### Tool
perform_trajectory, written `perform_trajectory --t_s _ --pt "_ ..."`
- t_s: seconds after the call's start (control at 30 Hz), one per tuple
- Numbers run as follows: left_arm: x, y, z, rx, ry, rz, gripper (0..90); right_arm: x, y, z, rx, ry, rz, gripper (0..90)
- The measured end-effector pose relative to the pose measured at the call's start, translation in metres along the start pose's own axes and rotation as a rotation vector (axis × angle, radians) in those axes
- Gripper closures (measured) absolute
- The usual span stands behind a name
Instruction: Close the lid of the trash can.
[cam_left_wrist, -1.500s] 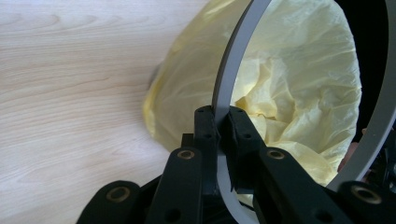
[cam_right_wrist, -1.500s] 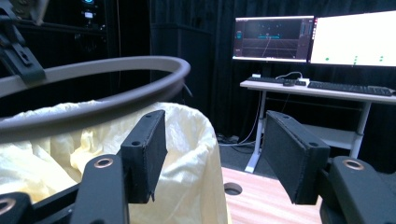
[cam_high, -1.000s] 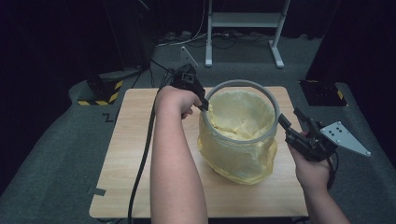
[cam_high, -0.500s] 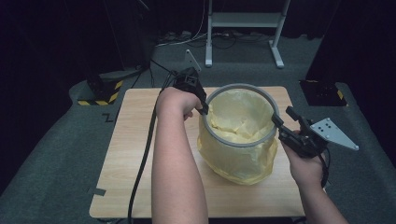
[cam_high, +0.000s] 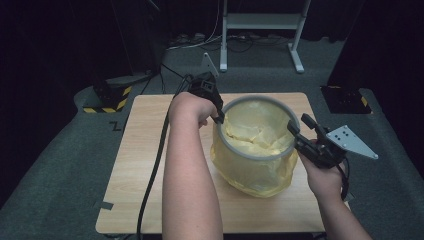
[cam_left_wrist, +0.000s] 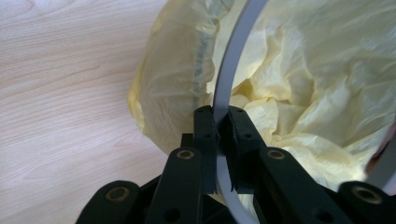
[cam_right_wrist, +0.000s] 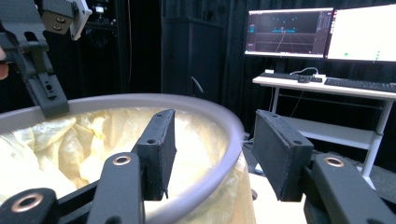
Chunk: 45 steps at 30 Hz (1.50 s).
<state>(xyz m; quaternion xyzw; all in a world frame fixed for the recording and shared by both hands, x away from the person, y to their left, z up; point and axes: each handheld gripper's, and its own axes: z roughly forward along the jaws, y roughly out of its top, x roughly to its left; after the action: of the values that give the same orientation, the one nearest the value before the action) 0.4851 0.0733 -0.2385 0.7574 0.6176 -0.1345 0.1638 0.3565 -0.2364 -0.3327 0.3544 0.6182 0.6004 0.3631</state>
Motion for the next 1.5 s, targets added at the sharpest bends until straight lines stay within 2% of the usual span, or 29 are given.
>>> perform_trajectory --t_s 0.07,0.2,0.37,0.5,0.6,0.77,1.03,1.2,1.23,1.37,1.43,1.47,1.5 --pt "-0.002 0.001 0.000 -0.016 0.014 -0.008 83.4 0.000 -0.002 0.001 0.011 0.000 -0.001 51.3" --pt "0.000 0.002 -0.007 -0.069 0.003 -0.015 83.5 0.000 -0.005 0.003 0.019 0.002 0.002 50.8" --pt "0.003 0.003 -0.008 -0.077 0.012 -0.024 83.5 0.001 -0.004 0.004 0.015 0.001 -0.001 51.0" --pt "0.001 0.001 -0.015 -0.090 -0.043 -0.006 83.6 0.000 -0.004 0.003 0.008 0.000 0.004 51.1" --pt "0.001 -0.001 -0.022 -0.108 -0.053 0.000 83.7 0.000 -0.002 0.001 -0.009 0.001 0.007 51.4" --pt "0.003 0.000 -0.021 -0.110 -0.047 -0.017 83.7 -0.001 -0.002 0.002 -0.006 0.001 0.010 51.6" --pt "0.004 0.003 -0.004 -0.068 0.018 -0.020 83.2 0.000 -0.005 0.005 0.036 0.013 -0.001 52.7" --pt "0.002 -0.001 -0.004 -0.084 0.035 0.018 81.8 0.002 -0.007 0.006 0.068 0.013 -0.024 55.1" --pt "0.002 -0.001 -0.006 -0.093 0.036 0.024 80.5 0.002 -0.009 0.006 0.072 0.016 -0.018 55.0" --pt "0.004 -0.005 -0.017 -0.162 0.013 0.018 65.7 0.002 -0.010 0.006 0.066 0.010 -0.016 55.0" --pt "0.004 -0.008 -0.025 -0.187 0.026 0.028 68.2 0.002 -0.009 0.007 0.068 0.011 -0.019 54.6" --pt "0.004 -0.010 -0.029 -0.200 0.023 0.039 73.5 0.002 -0.009 0.007 0.070 0.010 -0.021 54.6" --pt "0.003 -0.012 -0.032 -0.211 0.002 0.050 79.9 0.003 -0.009 0.007 0.071 0.008 -0.022 54.5"
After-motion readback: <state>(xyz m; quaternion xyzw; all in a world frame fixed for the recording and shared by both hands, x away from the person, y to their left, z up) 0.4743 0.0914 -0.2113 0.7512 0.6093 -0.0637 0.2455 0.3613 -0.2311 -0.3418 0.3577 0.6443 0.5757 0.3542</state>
